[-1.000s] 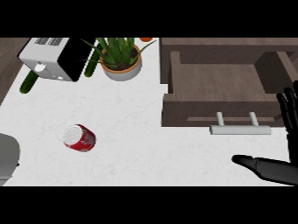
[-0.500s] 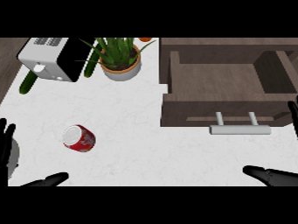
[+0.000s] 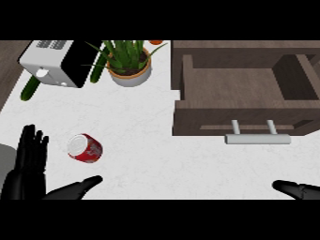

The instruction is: Pick up the can, place it into the drawer and close the drawer

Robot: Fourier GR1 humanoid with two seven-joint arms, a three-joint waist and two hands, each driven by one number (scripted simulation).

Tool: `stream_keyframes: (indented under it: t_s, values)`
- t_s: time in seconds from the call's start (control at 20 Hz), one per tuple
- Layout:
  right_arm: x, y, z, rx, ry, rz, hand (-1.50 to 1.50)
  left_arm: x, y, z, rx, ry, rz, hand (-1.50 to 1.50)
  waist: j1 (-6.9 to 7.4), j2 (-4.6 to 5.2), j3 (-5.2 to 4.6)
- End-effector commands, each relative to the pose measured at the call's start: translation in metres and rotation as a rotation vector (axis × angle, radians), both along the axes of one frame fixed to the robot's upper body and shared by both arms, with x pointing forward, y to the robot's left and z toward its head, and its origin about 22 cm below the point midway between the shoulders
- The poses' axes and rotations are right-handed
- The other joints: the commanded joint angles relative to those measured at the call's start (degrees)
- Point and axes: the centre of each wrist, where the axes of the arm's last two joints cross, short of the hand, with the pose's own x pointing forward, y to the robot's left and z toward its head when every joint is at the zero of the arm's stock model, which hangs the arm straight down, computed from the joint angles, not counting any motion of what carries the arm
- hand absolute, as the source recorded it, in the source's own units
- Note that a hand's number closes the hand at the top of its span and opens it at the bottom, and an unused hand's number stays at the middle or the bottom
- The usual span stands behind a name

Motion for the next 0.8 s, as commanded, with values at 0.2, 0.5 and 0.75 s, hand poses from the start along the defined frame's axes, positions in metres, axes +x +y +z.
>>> stream_keyframes:
  t_s: [0.2, 0.5, 0.75]
  values:
    - [0.011, 0.0, -0.006, -0.007, -0.009, -0.003, -1.5, 0.018, 0.004, -0.057, 0.017, 0.048, 0.058, -1.5, 0.07, 0.07, 0.01]
    - [-0.024, -0.014, 0.002, -0.001, 0.004, -0.009, -1.5, 0.01, -0.001, -0.092, 0.023, 0.059, 0.108, -1.5, -0.22, 0.0, 0.0]
    - [-0.002, 0.012, 0.01, -0.014, 0.004, -0.012, -1.5, 0.002, 0.022, -0.113, -0.009, 0.06, 0.091, -1.5, 0.18, 0.03, -0.01]
